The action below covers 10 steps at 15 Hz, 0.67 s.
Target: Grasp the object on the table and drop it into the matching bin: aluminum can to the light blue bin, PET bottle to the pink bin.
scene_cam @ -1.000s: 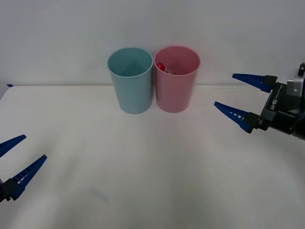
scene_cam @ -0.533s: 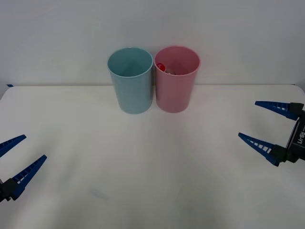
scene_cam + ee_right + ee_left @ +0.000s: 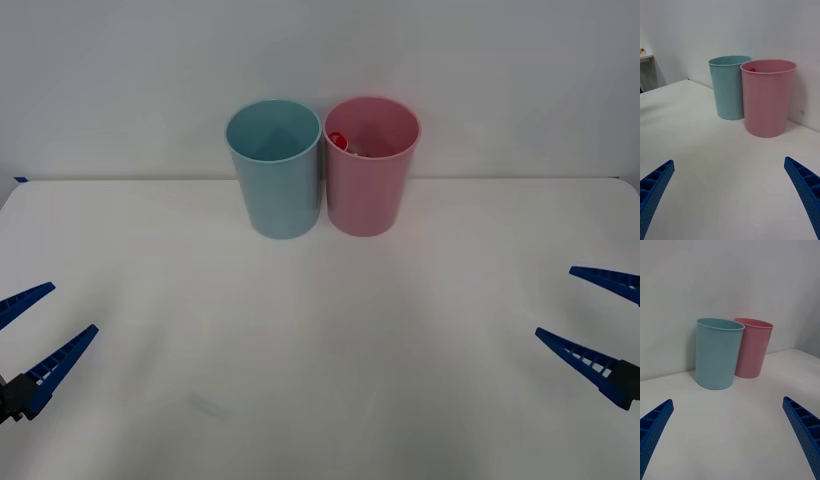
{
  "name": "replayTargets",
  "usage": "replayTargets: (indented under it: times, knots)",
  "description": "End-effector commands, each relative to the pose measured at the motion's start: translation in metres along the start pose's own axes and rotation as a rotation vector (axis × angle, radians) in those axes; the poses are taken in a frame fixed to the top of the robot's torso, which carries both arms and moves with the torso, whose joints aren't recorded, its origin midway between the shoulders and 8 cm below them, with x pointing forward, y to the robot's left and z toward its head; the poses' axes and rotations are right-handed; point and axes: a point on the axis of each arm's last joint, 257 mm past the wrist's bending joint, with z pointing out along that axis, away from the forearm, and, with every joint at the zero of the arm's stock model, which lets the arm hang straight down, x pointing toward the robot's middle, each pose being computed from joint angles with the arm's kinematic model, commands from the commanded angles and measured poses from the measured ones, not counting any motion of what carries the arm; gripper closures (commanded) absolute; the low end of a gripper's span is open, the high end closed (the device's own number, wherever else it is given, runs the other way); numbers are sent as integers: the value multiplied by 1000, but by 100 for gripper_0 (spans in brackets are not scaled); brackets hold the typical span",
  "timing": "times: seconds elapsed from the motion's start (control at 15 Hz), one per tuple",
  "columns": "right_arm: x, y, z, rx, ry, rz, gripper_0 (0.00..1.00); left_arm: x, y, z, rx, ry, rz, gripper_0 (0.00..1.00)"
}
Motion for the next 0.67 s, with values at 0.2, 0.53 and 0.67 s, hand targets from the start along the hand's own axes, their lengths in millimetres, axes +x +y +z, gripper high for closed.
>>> replayTargets:
  times: [0.2,0.53,0.67]
  knots:
    - [13,16,-28,-7,32,26,0,0,0,0,0,0,0,0]
    - [14,18,-36,-10,41,15,0,0,0,0,0,0,0,0]
    - [14,18,-36,-10,41,15,0,0,0,0,0,0,0,0]
